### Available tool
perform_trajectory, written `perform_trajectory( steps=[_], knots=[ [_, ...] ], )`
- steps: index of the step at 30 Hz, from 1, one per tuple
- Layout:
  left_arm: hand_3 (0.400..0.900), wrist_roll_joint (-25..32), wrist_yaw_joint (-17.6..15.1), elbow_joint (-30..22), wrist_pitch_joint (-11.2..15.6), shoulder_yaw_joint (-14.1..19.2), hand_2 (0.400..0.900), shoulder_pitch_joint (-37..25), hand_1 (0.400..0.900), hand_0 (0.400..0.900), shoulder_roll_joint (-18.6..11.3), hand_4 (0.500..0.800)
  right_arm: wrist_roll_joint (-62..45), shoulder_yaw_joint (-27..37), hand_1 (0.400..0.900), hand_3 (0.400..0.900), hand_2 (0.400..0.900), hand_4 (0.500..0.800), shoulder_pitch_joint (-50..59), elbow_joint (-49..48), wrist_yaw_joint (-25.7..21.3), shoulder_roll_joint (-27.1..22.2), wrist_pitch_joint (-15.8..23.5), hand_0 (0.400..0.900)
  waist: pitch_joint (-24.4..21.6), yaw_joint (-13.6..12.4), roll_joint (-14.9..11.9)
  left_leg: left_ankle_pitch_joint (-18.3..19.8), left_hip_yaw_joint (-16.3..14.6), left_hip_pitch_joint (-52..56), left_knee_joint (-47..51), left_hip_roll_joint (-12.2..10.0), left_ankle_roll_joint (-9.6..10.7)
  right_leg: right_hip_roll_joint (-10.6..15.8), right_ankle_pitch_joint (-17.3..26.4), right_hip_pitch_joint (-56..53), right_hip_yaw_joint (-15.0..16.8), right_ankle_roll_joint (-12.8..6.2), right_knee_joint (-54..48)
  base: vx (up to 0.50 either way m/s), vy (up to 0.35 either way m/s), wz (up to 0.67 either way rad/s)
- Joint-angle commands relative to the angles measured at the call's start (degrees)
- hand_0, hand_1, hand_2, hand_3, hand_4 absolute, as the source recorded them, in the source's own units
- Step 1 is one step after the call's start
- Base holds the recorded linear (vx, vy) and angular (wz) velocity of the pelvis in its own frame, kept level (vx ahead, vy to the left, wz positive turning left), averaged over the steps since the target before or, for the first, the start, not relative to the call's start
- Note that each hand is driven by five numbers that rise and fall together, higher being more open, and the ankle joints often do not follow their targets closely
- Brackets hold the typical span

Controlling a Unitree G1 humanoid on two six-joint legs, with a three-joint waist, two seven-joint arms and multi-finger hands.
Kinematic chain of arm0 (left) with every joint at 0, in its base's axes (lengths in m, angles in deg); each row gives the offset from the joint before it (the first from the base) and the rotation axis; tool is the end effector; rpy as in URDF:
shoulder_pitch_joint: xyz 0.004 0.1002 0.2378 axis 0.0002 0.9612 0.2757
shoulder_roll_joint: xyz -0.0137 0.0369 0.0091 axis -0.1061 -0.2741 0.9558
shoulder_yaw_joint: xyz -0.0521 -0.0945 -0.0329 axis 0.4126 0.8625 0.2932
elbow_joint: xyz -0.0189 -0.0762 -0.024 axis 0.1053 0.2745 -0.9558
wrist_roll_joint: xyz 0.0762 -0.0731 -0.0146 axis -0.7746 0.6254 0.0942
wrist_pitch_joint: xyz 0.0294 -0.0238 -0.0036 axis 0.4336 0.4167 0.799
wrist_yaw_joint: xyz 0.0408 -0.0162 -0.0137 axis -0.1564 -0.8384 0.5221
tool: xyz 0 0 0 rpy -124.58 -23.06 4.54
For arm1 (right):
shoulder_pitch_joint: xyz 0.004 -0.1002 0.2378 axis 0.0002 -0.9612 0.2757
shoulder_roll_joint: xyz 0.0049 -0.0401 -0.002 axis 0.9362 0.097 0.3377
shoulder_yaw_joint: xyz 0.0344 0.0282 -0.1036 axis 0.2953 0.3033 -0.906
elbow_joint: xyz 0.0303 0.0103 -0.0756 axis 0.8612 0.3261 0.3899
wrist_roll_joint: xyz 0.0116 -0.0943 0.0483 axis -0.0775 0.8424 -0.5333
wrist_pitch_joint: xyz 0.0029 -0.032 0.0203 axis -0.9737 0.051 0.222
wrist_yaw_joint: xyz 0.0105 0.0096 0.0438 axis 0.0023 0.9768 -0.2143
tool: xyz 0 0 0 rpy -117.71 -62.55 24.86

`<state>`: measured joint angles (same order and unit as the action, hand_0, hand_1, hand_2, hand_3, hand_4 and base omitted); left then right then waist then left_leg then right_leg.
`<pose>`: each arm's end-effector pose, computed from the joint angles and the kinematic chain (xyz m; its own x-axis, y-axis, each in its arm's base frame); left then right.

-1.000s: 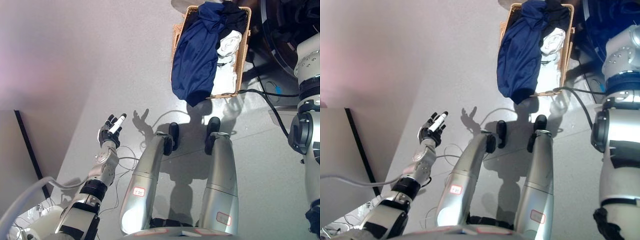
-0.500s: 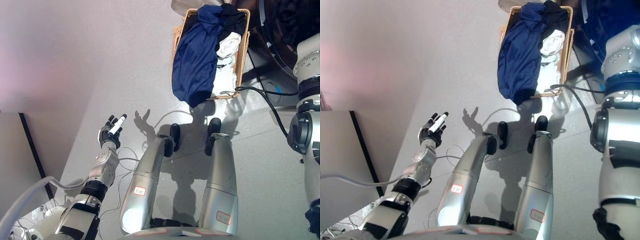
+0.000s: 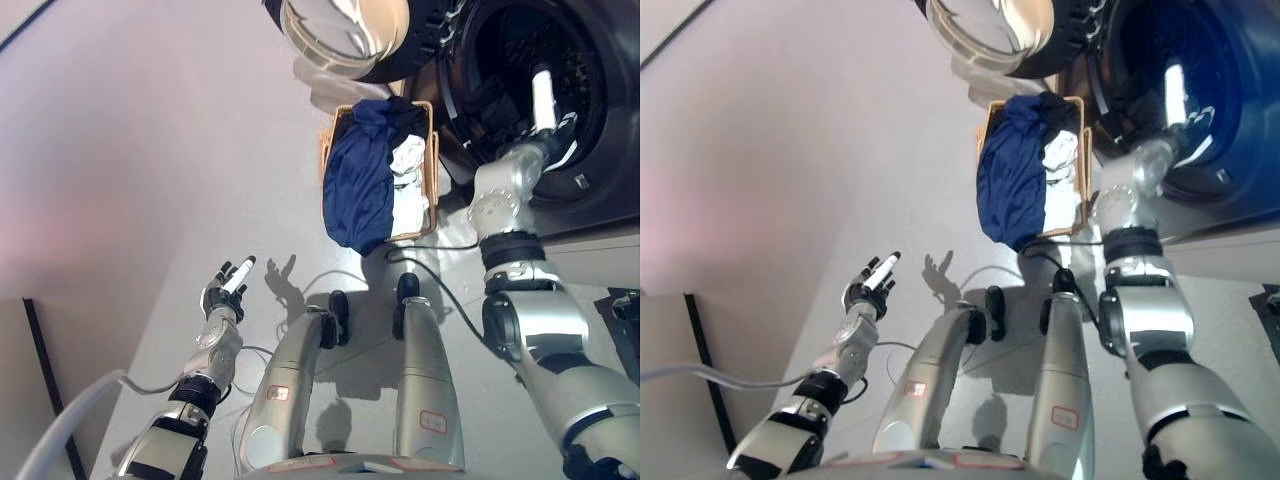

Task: Put the clothes in the basket into the washing machine.

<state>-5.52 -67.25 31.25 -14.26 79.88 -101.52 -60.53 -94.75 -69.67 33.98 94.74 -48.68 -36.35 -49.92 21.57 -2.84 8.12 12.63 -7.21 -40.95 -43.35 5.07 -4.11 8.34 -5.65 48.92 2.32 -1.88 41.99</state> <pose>0.2444 0.1748 -0.0376 0.7940 0.2944 -0.5319 -0.4973 0.8178 -0.2896 0.3648 -0.2154 0.1772 0.7084 -0.7016 -0.0769 0.5225 0.4481 0.7254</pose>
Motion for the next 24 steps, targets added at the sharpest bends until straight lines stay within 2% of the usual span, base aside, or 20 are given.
perform_trajectory(
  steps=[1,4,5,10,13,15,19,24],
  knots=[
    [0.9,0.0,0.6,3.7,1.6,1.7,0.9,1.6,0.9,0.9,-0.3,0.8,4.3,-2.3,0.9,0.9,0.9,0.8,-0.6,-5.3,4.1,-0.9,2.5,0.9,-2.6,0.6,2.8,1.0,3.8,6.1,6.1,0.6,2.9,-0.8,-5.7,-8.1,-2.1,-0.87,-0.6,0.04,0.036,-0.15],
    [0.9,-0.6,2.2,7.0,0.9,2.8,0.9,2.2,0.9,0.9,0.3,0.8,4.7,-3.9,0.9,0.9,0.9,0.8,-4.3,-3.4,8.3,2.8,0.3,0.9,-4.0,1.0,3.9,1.7,3.3,12.2,8.9,0.7,2.8,-0.9,-5.4,-14.4,-2.1,-1.39,-4.2,0.04,0.036,-0.17],
    [0.9,-0.6,2.3,7.0,0.9,2.8,0.9,2.3,0.9,0.9,0.3,0.8,4.7,-4.0,0.9,0.9,0.9,0.8,-4.4,-3.4,8.4,2.8,0.3,0.9,-3.7,1.1,4.0,1.6,3.3,13.0,9.3,0.7,2.8,-1.0,-5.3,-15.1,-2.2,-1.4,-4.7,0.04,0.015,-0.13],
    [0.9,-2.6,5.5,12.4,-0.2,4.2,0.9,4.6,0.9,0.9,1.4,0.8,7.6,-8.7,0.9,0.9,0.9,0.8,-9.0,3.2,15.8,5.8,-5.8,0.9,-6.6,1.1,5.2,1.6,3.3,21.8,14.4,1.1,2.9,-1.0,-4.4,-25.0,-2.8,-2.07,-11.3,0.05,-0.011,-0.11],
    [0.9,-3.5,6.9,13.9,-0.5,4.4,0.9,5.6,0.9,0.9,1.7,0.8,9.3,-10.5,0.9,0.9,0.9,0.8,-10.9,4.9,18.2,6.7,-7.3,0.9,-7.8,1.3,5.7,0.7,3.4,25.0,17.6,1.3,3.2,-1.3,-3.4,-28.8,-3.4,-2.48,-15.2,0.05,-0.025,-0.03],
    [0.9,-4.8,8.5,17.2,-1.2,5.2,0.9,6.5,0.9,0.9,2.0,0.8,13.7,-13.9,0.9,0.9,0.9,0.8,-13.5,7.2,20.8,8.1,-9.5,0.9,-10.2,1.7,6.0,-0.7,3.4,28.5,21.8,1.3,3.7,-1.6,-2.1,-32.6,-3.8,-2.88,-20.0,0.07,-0.043,-0.08],
    [0.9,-6.8,10.0,20.5,-1.6,6.7,0.9,7.9,0.9,0.9,1.8,0.8,21.4,-18.6,0.9,0.9,0.9,0.8,-16.5,10.2,23.9,9.5,-12.4,0.9,-13.0,2.1,5.9,-3.6,4.0,33.6,29.3,0.9,4.4,-2.0,0.0,-37.7,-5.1,-3.38,-26.9,0.07,-0.056,0.0],
    [0.9,-11.4,10.5,23.6,-2.1,8.1,0.9,9.3,0.9,0.9,1.1,0.8,32.3,-23.6,0.9,0.9,0.9,0.8,-22.6,13.9,25.2,10.0,-14.5,0.9,-15.8,2.6,3.6,-7.9,5.0,38.4,38.8,0.1,5.2,-3.0,4.5,-42.7,-6.3,-3.53,-37.2,0.06,-0.053,0.07]
  ],
)
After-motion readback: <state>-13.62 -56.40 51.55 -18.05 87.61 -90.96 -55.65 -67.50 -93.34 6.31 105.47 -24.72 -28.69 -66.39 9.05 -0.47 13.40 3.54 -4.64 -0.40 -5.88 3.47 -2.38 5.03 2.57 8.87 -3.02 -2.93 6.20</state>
